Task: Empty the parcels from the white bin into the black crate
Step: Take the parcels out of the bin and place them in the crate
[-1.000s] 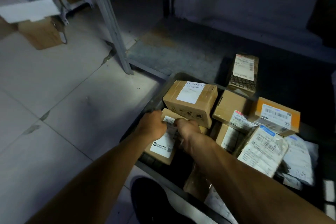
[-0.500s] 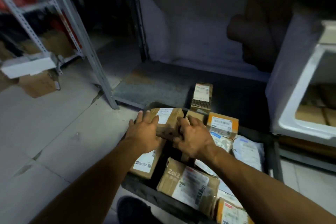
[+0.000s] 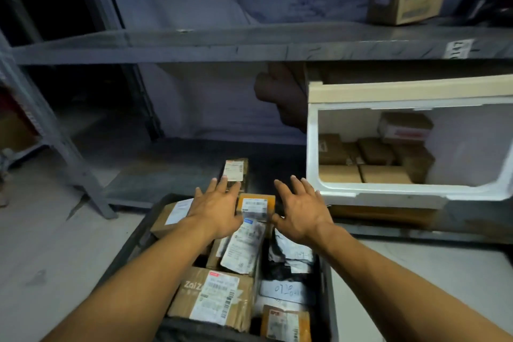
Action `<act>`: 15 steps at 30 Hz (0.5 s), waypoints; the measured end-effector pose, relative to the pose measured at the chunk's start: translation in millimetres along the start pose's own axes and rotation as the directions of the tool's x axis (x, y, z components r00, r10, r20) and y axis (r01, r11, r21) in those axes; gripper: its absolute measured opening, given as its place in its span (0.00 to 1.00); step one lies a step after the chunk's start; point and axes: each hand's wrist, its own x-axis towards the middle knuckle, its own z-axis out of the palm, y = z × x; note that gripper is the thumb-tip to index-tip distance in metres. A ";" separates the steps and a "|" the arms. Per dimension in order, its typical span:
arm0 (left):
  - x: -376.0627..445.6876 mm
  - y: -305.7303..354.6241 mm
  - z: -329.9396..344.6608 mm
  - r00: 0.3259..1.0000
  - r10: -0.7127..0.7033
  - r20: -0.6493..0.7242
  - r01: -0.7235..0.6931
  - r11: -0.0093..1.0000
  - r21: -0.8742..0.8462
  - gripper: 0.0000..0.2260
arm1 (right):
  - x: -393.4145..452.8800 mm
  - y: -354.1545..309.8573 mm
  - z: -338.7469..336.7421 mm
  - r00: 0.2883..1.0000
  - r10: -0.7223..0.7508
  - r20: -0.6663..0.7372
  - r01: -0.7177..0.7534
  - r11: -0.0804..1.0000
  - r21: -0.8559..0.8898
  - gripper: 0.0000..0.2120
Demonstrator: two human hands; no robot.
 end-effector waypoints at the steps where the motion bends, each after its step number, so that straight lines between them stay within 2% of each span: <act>1: 1.6 11.7 -2.2 1.000 0.016 -0.010 -0.016 1.000 0.004 0.37 | -5.7 9.8 -5.2 1.000 0.016 -0.008 -0.016 1.000 -0.003 0.38; 6: 9.7 74.3 -9.8 0.994 0.104 -0.008 -0.105 0.994 -0.011 0.38 | -27.1 62.0 -23.3 0.993 0.097 -0.060 -0.097 0.995 0.002 0.37; 15: 32.3 177.7 -16.5 0.953 0.294 -0.074 -0.298 0.953 -0.058 0.35 | -42.0 149.3 -40.9 0.971 0.228 -0.069 -0.227 0.974 0.012 0.37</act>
